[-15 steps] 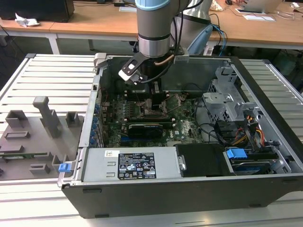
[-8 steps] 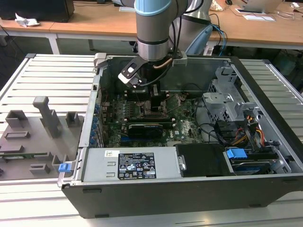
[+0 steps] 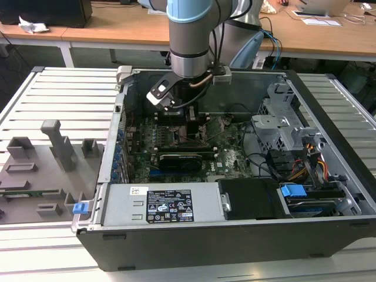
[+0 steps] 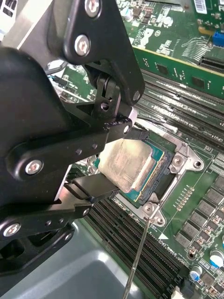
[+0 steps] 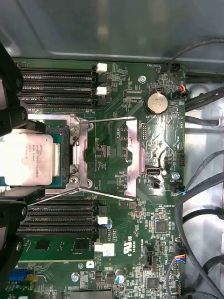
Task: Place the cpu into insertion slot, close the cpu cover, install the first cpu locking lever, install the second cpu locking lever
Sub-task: 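Place the cpu into insertion slot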
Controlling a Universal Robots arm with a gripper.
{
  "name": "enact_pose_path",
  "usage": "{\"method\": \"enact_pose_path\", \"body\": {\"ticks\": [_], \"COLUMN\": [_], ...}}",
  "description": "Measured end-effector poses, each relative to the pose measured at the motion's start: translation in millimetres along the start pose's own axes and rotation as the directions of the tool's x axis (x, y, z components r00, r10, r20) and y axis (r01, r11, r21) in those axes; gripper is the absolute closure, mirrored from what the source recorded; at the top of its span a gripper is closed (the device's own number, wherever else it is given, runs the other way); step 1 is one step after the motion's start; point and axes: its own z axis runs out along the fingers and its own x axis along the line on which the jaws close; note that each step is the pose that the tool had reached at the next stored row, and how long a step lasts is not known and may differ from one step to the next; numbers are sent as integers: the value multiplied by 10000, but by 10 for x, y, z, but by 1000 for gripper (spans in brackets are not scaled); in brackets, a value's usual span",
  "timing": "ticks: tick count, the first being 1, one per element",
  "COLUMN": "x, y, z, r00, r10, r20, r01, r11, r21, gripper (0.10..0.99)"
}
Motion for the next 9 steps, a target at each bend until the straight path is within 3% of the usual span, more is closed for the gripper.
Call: {"method": "enact_pose_path", "body": {"ticks": [9], "x": [28], "y": [-8], "z": [86], "r00": [10000], "r10": [8], "r20": [2], "r01": [-8], "r11": [10000], "r21": [0], "gripper": [549]}}
